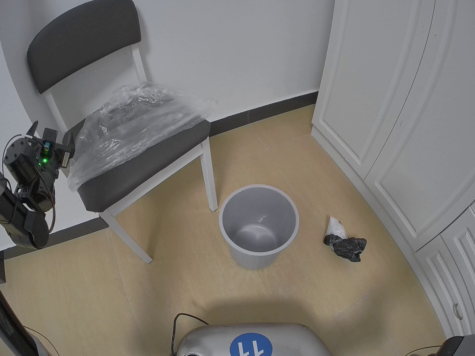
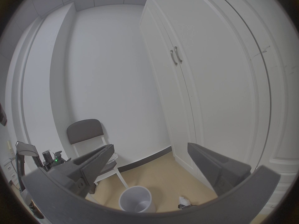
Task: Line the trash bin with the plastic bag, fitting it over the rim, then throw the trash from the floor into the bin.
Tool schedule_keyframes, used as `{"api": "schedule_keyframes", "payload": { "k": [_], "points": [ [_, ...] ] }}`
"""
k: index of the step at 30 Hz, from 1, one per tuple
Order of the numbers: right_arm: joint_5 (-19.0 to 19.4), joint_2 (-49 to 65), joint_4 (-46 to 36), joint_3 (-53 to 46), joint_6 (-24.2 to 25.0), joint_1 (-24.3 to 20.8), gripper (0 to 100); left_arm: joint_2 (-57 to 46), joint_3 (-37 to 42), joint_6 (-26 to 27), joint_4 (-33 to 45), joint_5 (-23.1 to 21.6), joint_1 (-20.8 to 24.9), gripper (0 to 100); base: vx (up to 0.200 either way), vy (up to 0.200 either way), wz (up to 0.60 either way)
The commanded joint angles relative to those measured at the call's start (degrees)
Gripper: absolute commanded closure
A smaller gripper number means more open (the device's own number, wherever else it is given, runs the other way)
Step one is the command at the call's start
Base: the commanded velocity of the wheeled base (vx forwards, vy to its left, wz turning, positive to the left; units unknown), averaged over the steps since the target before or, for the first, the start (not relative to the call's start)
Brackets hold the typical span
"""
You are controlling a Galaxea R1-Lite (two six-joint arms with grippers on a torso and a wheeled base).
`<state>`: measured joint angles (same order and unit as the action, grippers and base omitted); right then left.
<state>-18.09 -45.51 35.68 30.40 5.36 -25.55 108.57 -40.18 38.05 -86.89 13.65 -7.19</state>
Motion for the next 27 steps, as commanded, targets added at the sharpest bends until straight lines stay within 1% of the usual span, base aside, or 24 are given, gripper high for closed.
{"api": "schedule_keyframes", "payload": {
  "k": [1, 4, 8, 9, 11, 12, 13, 15, 16, 18, 27],
  "points": [
    [-0.01, 0.07, 0.00, -0.08, 0.00, -0.02, 0, -2.84, -3.06, -1.13, 0.67, 0.06, 0.34, 0, 0.000, 0.000, 0.00],
    [0.07, 0.42, -0.26, -0.17, -0.09, -0.02, 0, -4.42, 3.00, -1.31, 1.55, 0.06, 0.42, 0, 0.000, 0.000, 0.00],
    [0.25, 0.77, -0.61, -0.34, -0.09, -0.02, 0, -5.39, 9.51, -1.31, 1.73, -0.12, 2.45, 0, 0.000, 0.000, 0.00],
    [0.34, 0.77, -0.61, -0.43, -0.09, -0.02, 0, -5.47, 10.03, -1.31, 1.73, -0.12, 2.62, 0, 0.000, 0.000, 0.00],
    [0.42, 0.77, -0.70, -0.70, -0.18, -0.02, 0, -5.56, 12.93, -1.31, 2.26, -0.56, 4.64, 0, 0.000, 0.000, 0.00],
    [0.42, 0.77, -0.70, -0.70, -0.18, -0.02, 0, -5.56, 12.93, -1.31, 2.26, -0.56, 4.64, 0, 0.000, 0.000, 0.00],
    [0.51, 0.77, -0.79, -0.87, -0.53, -0.02, 0, -5.65, 14.69, -1.22, 3.57, -0.65, 6.31, 0, 0.000, 0.000, 0.00],
    [0.51, 0.77, -0.79, -1.14, -0.88, -0.02, 0, -5.56, 15.22, -1.22, 4.45, -0.65, 6.67, 0, 0.000, 0.000, 0.00],
    [0.51, 0.77, -0.79, -1.84, -1.50, -0.02, 0, -5.47, 16.01, -1.13, 6.56, -0.65, 7.19, 0, 0.000, 0.000, 0.00],
    [0.60, 0.68, -0.79, -2.37, -2.02, -0.02, 0, -5.12, 16.10, -1.31, 7.97, -0.73, 7.81, 0, 0.000, 0.000, 0.00],
    [0.60, 0.16, -0.79, -3.16, -2.55, -0.11, 0, -0.90, 13.55, -1.13, 7.97, -0.38, 7.98, 0, 0.000, 0.000, 0.00]
  ]
}}
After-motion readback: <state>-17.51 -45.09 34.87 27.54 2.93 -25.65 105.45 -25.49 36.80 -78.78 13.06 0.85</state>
